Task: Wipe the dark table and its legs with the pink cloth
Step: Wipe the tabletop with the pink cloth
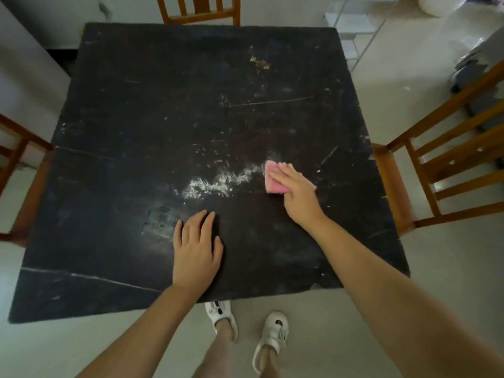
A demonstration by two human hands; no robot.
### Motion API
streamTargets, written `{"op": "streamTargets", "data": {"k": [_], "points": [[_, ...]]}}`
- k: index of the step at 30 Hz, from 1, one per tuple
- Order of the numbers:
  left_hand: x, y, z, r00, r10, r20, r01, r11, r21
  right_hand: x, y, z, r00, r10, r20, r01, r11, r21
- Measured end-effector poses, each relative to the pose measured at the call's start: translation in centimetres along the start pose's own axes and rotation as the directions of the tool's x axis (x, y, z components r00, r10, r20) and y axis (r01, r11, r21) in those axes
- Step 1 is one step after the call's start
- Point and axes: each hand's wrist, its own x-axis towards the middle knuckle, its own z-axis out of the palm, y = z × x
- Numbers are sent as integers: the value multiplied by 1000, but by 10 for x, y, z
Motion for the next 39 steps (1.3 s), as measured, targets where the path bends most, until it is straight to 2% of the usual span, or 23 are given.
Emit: {"op": "streamTargets", "data": {"k": [2,4,5,6,8,9,10,13,17,20,22,24,26,27,28,30,33,36,38,39], "points": [[0,2,-1,1000,-4,7,4,999,38,-1,1,-19,996,85,33,-91,960,266],[-1,1,-1,1000,-4,11,4,999,46,5,5,-56,960,278,-44,-216,828,518],[-3,-1,-1,1000,-12,1,12,999,46,8,12,-74,921,378,-92,-284,815,506],[-5,-3,-2,999,-28,-19,29,999,44,12,23,-89,887,434,-155,-355,858,372],[-11,-9,-3,994,-79,-69,82,996,42,19,45,-99,849,464,-253,-496,865,-76],[-14,-11,-3,990,-105,-91,109,993,42,20,49,-91,873,403,-276,-470,848,-247],[-15,-12,-3,986,-128,-104,133,990,43,20,48,-76,910,326,-256,-399,859,-322],[-15,-10,-2,982,-167,-84,172,984,52,-6,25,-18,998,34,-54,-46,967,-252],[-13,-8,-5,985,-167,-39,170,983,66,-72,-13,24,991,-96,94,102,993,-66],[-13,-8,-6,986,-159,-43,162,985,66,-77,-24,-5,981,-69,181,38,985,169],[-13,-9,-5,987,-154,-55,157,986,61,-66,-9,-48,997,59,55,-67,983,170],[-14,-9,-4,986,-157,-62,161,986,52,-61,25,-90,975,200,-103,-196,980,41],[-14,-8,-3,986,-156,-67,159,986,47,-74,53,-104,941,306,-142,-333,910,-246],[-14,-8,-2,985,-157,-68,160,986,46,-85,59,-95,926,340,-164,-377,859,-347],[-14,-7,-2,985,-161,-69,164,985,46,-97,56,-80,921,344,-182,-388,844,-370],[-14,-6,-2,984,-165,-72,168,985,46,-117,33,-40,940,288,-183,-332,897,-292],[-15,-5,-1,983,-171,-67,174,984,43,-137,-10,9,985,173,-18,-173,968,-181],[-15,-5,-1,983,-176,-61,178,983,40,-137,-35,14,992,92,86,-99,992,81],[-15,-4,-2,983,-172,-63,175,984,43,-129,-30,-16,980,200,-6,-192,949,250],[-14,-4,-3,983,-167,-71,170,984,45,-129,-16,-34,956,284,-78,-256,932,258]]}}
